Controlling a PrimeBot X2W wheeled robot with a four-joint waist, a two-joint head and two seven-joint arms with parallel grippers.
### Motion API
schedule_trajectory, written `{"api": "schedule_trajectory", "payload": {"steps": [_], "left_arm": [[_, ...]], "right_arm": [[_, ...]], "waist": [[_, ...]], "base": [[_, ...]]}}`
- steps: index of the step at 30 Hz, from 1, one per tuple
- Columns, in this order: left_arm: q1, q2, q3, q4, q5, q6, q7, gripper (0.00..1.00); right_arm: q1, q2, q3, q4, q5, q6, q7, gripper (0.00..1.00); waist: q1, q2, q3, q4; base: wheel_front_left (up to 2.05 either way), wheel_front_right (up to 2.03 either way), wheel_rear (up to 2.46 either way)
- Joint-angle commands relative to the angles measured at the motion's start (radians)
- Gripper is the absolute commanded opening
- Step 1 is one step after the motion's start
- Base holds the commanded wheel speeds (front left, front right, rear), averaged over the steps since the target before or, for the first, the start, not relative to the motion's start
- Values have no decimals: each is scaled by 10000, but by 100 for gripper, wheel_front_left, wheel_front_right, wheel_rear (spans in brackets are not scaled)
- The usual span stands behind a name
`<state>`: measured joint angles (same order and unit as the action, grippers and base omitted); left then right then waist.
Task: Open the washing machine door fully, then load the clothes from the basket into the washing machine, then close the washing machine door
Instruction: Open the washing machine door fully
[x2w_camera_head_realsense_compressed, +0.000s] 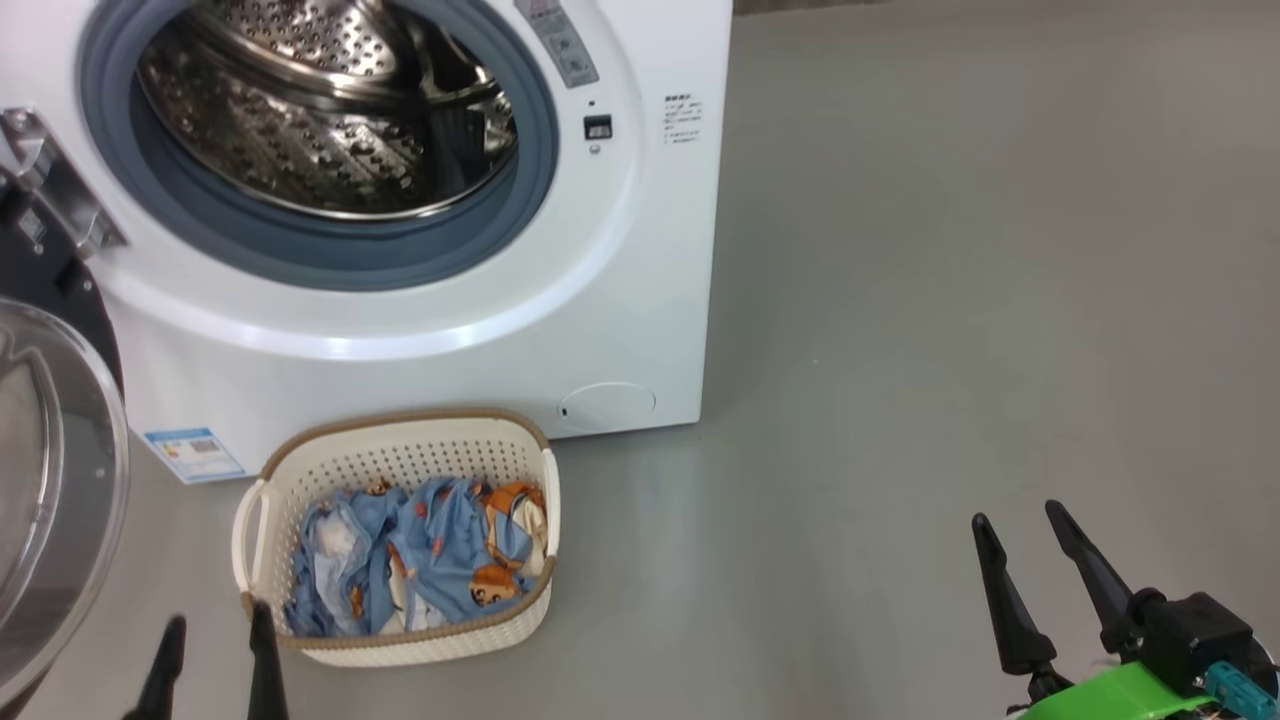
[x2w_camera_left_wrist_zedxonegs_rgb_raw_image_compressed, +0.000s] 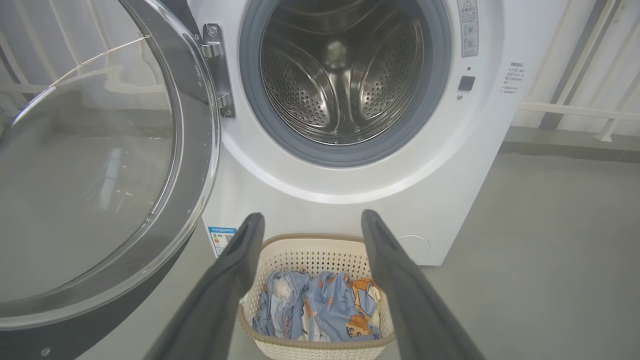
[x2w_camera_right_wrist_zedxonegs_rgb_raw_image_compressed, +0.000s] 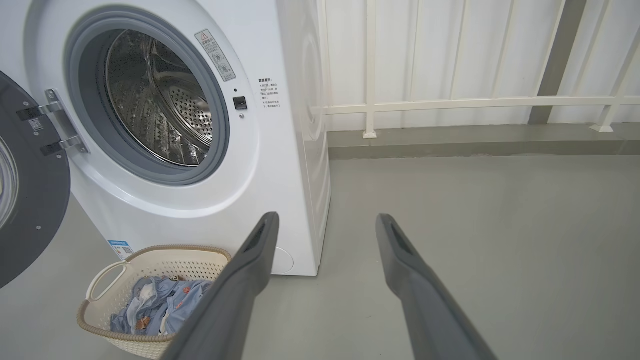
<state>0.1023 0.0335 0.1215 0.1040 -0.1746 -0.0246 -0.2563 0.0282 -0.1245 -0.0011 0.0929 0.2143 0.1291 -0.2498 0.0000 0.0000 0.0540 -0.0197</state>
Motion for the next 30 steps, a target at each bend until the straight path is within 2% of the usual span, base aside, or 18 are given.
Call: {"api": "schedule_trajectory", "payload": {"steps": [1, 6, 16, 22, 30], "left_arm": [[96, 169, 310, -311, -91, 96, -55, 100], [760, 169, 227, -539, -173, 187, -55, 100], [847, 168, 122, -782, -134, -74, -55, 100], [814, 168, 142, -786, 6, 204, -55, 100], [758, 168, 79, -694, -19, 169, -55, 100]], "right_arm": [[-15, -38, 189, -279, -58, 16, -120, 100], [240, 24, 122, -253, -109, 16, -120, 100], [271, 53, 23, -302, -225, 16, -120, 100], [240, 79, 67, -275, -261, 16, -120, 100], [203, 54, 62, -206, -277, 16, -120, 100]], "waist": [[0, 0, -222, -148], [0, 0, -538, -199], [0, 0, -583, 140], [0, 0, -567, 241], [0, 0, -517, 347]], "base": [[0, 0, 0], [0, 0, 0], [0, 0, 0], [0, 0, 0], [0, 0, 0]]}}
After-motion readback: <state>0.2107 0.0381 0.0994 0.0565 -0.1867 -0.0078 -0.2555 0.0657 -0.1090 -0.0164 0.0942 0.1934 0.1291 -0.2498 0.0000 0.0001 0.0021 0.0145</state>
